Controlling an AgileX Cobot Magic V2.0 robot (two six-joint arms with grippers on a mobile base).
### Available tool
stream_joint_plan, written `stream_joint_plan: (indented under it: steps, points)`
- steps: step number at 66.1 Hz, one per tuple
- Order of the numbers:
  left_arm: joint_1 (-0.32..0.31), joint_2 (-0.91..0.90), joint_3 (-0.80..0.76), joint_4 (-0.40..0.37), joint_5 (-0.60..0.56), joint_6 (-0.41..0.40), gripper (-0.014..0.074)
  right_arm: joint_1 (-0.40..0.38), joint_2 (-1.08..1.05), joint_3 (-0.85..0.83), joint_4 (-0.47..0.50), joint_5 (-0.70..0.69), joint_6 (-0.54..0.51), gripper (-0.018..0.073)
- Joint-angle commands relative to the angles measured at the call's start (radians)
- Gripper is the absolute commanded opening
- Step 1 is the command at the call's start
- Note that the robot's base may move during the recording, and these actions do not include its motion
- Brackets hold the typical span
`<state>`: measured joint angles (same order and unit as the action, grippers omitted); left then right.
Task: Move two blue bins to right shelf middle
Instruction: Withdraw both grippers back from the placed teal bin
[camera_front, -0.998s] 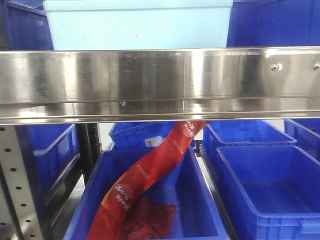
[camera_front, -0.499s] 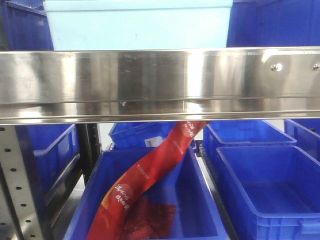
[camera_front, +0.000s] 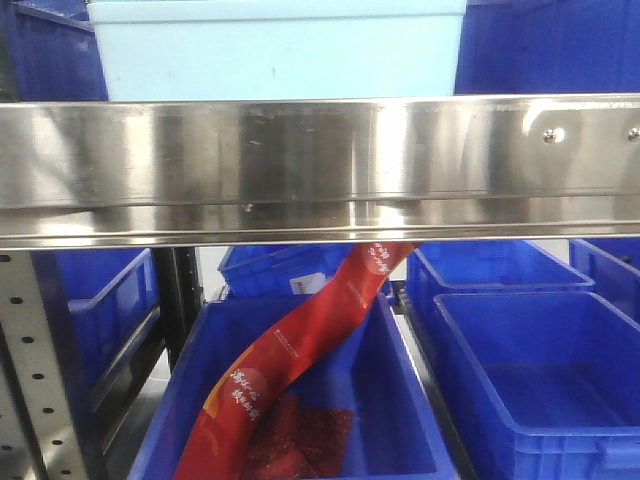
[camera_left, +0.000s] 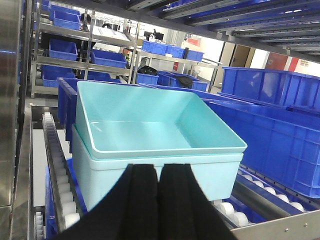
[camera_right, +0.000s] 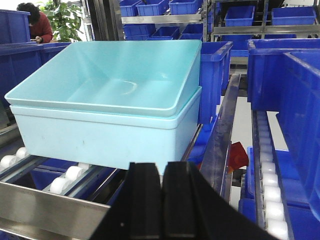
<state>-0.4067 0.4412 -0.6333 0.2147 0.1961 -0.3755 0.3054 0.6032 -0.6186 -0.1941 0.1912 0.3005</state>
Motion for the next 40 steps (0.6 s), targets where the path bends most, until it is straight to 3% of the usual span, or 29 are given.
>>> stream_joint_plan:
  steps: [1, 10, 16, 22, 25, 40]
  points:
    - [-0.007, -0.005, 0.002, 0.002, -0.021, -0.003, -0.0111, -0.002, -0.007, 0.003, -0.009, -0.02, -0.005, -0.0163]
    - [-0.007, -0.005, 0.002, 0.002, -0.021, -0.003, -0.0111, -0.007, -0.02, 0.015, -0.005, -0.008, -0.005, -0.0163]
    - [-0.007, -0.005, 0.002, 0.002, -0.021, -0.003, -0.0111, -0.068, -0.07, 0.089, -0.003, -0.005, -0.013, -0.0163]
    - [-0.007, -0.005, 0.002, 0.002, -0.021, -0.003, -0.0111, -0.166, -0.155, 0.19, 0.094, -0.034, -0.199, -0.0163]
    - [-0.007, -0.005, 0.002, 0.002, -0.021, -0.003, -0.0111, -0.169, -0.21, 0.242, 0.129, -0.058, -0.313, -0.0164]
    - [-0.007, -0.005, 0.002, 0.002, -0.019, -0.003, -0.0111, -0.239, -0.405, 0.45, 0.178, -0.115, -0.324, -0.0163]
